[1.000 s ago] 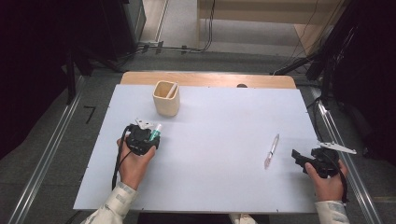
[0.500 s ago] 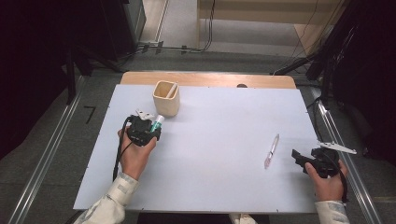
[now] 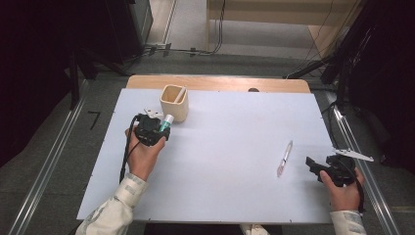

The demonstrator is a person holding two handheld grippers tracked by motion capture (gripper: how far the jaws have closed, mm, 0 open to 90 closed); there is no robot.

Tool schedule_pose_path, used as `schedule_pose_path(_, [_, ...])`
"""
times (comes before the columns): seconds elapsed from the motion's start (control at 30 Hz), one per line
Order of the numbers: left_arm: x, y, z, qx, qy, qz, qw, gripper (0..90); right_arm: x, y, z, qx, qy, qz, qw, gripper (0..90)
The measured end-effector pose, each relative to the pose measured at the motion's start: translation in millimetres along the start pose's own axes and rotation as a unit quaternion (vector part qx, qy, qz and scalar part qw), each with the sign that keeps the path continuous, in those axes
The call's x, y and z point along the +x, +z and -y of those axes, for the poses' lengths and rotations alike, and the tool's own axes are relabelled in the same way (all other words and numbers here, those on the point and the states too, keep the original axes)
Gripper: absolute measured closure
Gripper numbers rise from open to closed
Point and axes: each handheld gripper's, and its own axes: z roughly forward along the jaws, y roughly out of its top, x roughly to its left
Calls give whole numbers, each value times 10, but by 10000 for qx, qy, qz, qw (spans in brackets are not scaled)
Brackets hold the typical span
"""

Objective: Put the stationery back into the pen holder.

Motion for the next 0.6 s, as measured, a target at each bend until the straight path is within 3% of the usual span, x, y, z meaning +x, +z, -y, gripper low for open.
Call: schedule_pose_path(0.6, [11, -19, -281, -286, -16, 68, 9996, 660, -6, 1, 1, 5, 13, -9, 10000, 205])
